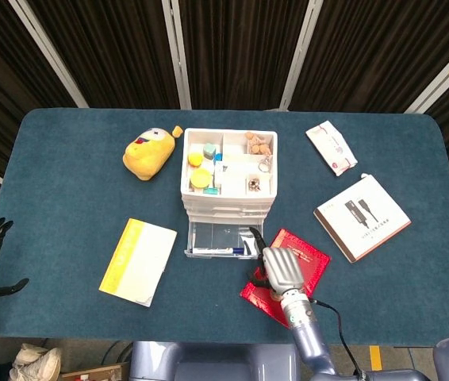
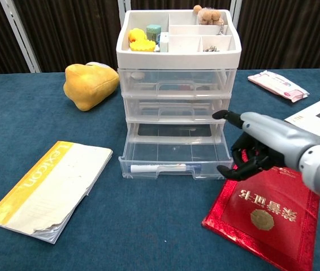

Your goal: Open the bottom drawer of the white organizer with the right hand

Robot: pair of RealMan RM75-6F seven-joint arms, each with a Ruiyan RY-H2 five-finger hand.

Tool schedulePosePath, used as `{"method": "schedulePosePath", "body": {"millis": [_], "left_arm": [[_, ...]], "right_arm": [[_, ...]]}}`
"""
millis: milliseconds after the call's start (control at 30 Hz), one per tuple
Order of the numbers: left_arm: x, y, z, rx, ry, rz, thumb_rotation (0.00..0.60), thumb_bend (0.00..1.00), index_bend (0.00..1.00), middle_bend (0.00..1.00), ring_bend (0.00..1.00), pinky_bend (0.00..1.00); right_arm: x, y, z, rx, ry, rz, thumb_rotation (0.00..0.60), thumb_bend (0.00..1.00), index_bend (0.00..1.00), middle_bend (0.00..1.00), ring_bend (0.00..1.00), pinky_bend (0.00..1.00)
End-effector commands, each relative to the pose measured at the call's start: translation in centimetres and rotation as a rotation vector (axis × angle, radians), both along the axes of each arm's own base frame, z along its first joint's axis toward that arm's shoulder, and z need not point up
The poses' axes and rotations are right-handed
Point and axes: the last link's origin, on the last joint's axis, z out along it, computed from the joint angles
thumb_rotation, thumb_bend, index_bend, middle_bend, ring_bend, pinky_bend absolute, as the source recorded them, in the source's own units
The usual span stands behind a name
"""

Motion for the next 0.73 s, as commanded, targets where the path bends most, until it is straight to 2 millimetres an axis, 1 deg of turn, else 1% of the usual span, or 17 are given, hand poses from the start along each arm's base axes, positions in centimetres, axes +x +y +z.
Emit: {"method": "schedulePosePath", "body": {"millis": [33, 167, 200, 267, 300, 333, 367, 433, 467, 500, 533, 567, 633, 733], "left_arm": [[0.0, -0.1, 0.0, 0.001, -0.001, -0.001, 0.600, 0.04, 0.03, 0.00, 0.00, 0.02], [0.2, -0.3, 0.1, 0.007, 0.012, -0.010, 0.600, 0.04, 0.03, 0.00, 0.00, 0.02], [0.2, -0.4, 0.1, 0.009, 0.016, -0.012, 0.600, 0.05, 0.03, 0.00, 0.00, 0.02], [0.2, -0.5, 0.2, 0.013, 0.025, -0.014, 0.600, 0.05, 0.03, 0.00, 0.00, 0.02], [0.2, -0.6, 0.2, 0.014, 0.033, -0.015, 0.600, 0.05, 0.03, 0.00, 0.00, 0.02], [0.2, -0.7, 0.2, 0.017, 0.039, -0.017, 0.600, 0.05, 0.03, 0.00, 0.00, 0.02], [0.2, -0.7, 0.1, 0.019, 0.044, -0.019, 0.600, 0.05, 0.03, 0.00, 0.00, 0.02], [0.2, -0.9, 0.1, 0.023, 0.057, -0.023, 0.600, 0.05, 0.03, 0.00, 0.00, 0.02], [0.2, -0.9, 0.1, 0.025, 0.068, -0.024, 0.600, 0.05, 0.03, 0.00, 0.00, 0.02], [0.2, -1.0, 0.1, 0.026, 0.078, -0.025, 0.600, 0.05, 0.03, 0.00, 0.00, 0.01], [0.2, -1.0, 0.1, 0.025, 0.086, -0.025, 0.600, 0.05, 0.02, 0.00, 0.00, 0.01], [0.1, -1.1, 0.2, 0.023, 0.101, -0.025, 0.600, 0.05, 0.02, 0.00, 0.00, 0.00], [0.0, -1.1, 0.2, 0.025, 0.128, -0.028, 0.600, 0.05, 0.02, 0.00, 0.00, 0.00], [0.1, -1.1, 0.3, 0.037, 0.154, -0.047, 0.600, 0.05, 0.01, 0.00, 0.00, 0.00]], "right_arm": [[-2.1, 0.5, 3.2, -0.060, 0.102, 0.013, 0.600, 0.39, 0.00, 0.73, 0.74, 0.88], [-5.0, 1.2, 7.4, -0.137, 0.180, 0.005, 0.600, 0.39, 0.00, 0.71, 0.72, 0.86], [-5.9, 1.5, 8.6, -0.164, 0.199, 0.001, 0.600, 0.39, 0.00, 0.68, 0.70, 0.83], [-7.4, 2.0, 10.5, -0.208, 0.228, 0.006, 0.600, 0.39, 0.00, 0.61, 0.64, 0.77], [-8.5, 2.5, 11.8, -0.237, 0.246, 0.015, 0.600, 0.39, 0.00, 0.56, 0.59, 0.73], [-9.4, 3.1, 12.7, -0.253, 0.254, 0.028, 0.600, 0.39, 0.00, 0.47, 0.50, 0.65], [-10.4, 3.6, 13.6, -0.264, 0.262, 0.036, 0.600, 0.38, 0.00, 0.40, 0.43, 0.60], [-12.5, 4.8, 15.2, -0.279, 0.280, 0.029, 0.600, 0.34, 0.00, 0.19, 0.20, 0.42], [-13.4, 5.5, 15.9, -0.281, 0.277, 0.026, 0.600, 0.32, 0.00, 0.13, 0.13, 0.35], [-14.1, 5.9, 16.4, -0.285, 0.274, 0.026, 0.600, 0.28, 0.00, 0.05, 0.05, 0.25], [-14.6, 6.3, 16.8, -0.289, 0.279, 0.025, 0.600, 0.25, 0.00, 0.01, 0.01, 0.17], [-15.3, 6.7, 17.2, -0.292, 0.285, 0.029, 0.600, 0.22, 0.00, 0.00, 0.00, 0.11], [-16.4, 7.4, 17.9, -0.299, 0.319, 0.040, 0.600, 0.19, 0.00, 0.00, 0.00, 0.07], [-17.4, 8.0, 18.3, -0.323, 0.358, 0.054, 0.600, 0.17, 0.00, 0.00, 0.00, 0.05]]}}
